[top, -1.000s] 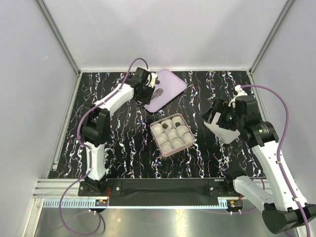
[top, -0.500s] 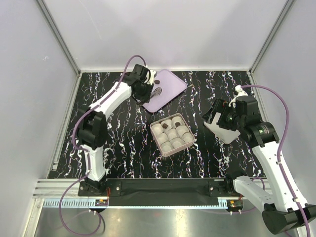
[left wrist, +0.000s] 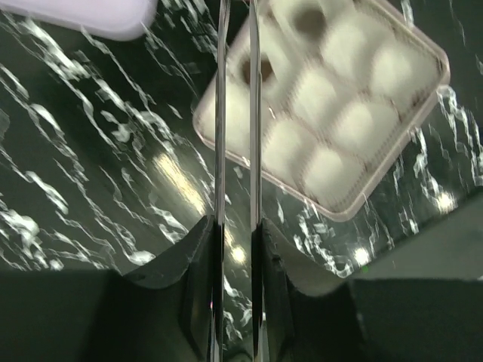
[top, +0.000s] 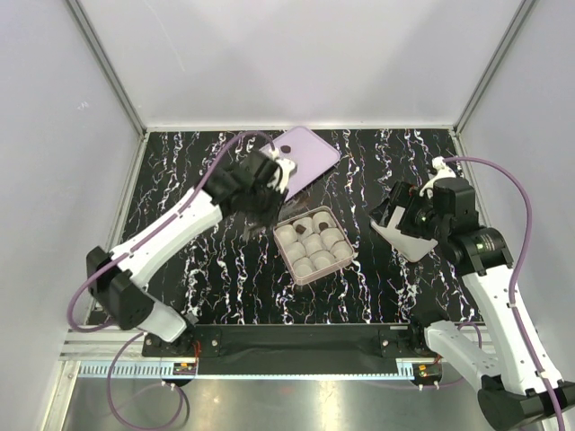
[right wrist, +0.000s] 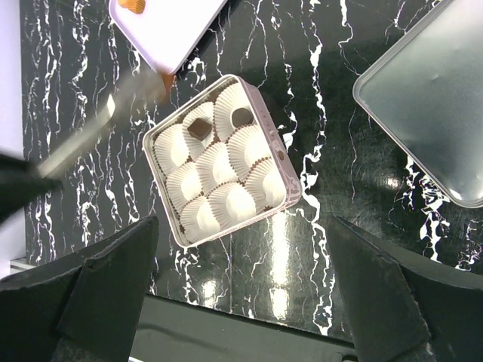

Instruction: Pack the chocolate

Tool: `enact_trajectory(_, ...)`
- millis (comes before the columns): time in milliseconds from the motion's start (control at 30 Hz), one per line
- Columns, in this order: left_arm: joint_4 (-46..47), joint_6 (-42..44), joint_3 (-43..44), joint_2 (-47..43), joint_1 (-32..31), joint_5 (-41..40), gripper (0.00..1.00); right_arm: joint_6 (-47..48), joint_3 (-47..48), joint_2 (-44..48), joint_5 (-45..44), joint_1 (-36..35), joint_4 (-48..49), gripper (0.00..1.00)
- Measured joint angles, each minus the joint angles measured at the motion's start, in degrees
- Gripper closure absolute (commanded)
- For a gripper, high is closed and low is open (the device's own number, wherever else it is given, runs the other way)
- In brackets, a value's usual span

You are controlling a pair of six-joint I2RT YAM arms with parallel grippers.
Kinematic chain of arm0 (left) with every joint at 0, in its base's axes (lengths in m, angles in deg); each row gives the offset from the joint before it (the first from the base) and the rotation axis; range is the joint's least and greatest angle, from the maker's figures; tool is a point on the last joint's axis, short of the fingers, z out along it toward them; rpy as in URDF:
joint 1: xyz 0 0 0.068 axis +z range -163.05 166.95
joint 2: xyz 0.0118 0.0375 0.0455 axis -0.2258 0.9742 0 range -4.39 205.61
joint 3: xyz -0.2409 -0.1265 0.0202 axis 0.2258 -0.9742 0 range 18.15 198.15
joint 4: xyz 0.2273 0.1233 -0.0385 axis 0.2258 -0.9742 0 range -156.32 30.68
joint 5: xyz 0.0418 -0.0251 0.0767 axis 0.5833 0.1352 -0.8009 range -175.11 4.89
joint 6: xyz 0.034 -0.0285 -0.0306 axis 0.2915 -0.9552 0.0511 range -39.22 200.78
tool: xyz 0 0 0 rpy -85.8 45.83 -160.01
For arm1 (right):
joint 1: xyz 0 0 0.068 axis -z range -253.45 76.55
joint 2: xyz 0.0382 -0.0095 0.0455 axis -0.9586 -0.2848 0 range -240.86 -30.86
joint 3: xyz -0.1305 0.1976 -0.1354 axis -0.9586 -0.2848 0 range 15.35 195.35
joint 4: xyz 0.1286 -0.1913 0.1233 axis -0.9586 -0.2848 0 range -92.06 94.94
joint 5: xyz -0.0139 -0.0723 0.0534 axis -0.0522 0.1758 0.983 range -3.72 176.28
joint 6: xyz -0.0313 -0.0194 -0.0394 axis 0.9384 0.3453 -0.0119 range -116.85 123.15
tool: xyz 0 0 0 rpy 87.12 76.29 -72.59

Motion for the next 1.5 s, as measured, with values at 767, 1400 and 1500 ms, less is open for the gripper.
enact_trajectory(767, -5.75, -6.62, -13.07, -10.64, -6.16, -5.99, 0.68, -2.12, 0.00, 3.15, 0.48, 0.00, -1.77, 0.00)
enact_trajectory(1400, -9.20, -6.19, 3.04, -2.62, -6.29, -10.23, 0.52, -2.05, 0.00, 3.13, 0.37, 0.00, -1.79, 0.00)
enact_trajectory(1500, -8.96, -4.66, 10.14, 2.05, -5.73, -12.46, 0.50, -2.05, 0.02, 3.02, 0.44, 0.00, -1.75, 0.00)
